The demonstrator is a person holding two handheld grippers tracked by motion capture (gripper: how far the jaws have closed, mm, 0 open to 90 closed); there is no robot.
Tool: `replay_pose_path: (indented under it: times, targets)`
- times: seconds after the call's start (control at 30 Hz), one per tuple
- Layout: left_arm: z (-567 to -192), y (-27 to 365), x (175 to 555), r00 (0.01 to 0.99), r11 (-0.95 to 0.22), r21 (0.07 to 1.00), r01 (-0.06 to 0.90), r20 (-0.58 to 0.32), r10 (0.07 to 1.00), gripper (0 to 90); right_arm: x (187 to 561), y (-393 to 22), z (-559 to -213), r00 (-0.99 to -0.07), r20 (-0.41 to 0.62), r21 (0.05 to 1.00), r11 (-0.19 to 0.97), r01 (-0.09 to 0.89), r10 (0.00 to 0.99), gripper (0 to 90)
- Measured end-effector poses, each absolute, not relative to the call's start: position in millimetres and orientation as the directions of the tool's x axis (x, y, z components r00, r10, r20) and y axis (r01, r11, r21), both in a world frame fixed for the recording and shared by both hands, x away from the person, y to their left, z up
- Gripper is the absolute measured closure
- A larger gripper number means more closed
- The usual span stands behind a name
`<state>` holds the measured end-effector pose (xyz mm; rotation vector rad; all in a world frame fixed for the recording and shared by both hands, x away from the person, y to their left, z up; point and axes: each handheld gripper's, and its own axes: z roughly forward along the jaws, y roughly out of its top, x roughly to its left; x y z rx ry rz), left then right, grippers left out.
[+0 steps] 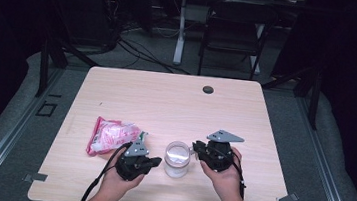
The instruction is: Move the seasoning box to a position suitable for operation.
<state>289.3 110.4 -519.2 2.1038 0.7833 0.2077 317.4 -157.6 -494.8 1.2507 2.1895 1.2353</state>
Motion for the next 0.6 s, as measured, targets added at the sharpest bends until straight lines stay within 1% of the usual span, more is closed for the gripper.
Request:
replay_pose_path:
  times: [0.17,0.6]
  targets:
    - [-520.3,107.0,288.3,0.795,-0.436,0.778,0.452,-0.130,0.592,90.0,317.4,-158.0,-495.5,-0.563,0.140,0.814,0.230,0.534,0.814,84.3]
    - [-520.1,101.0,288.7,0.809,-0.449,0.780,0.435,-0.120,0.575,90.0,314.6,-157.4,-497.0,-0.567,0.131,0.821,0.231,0.522,0.814,84.8]
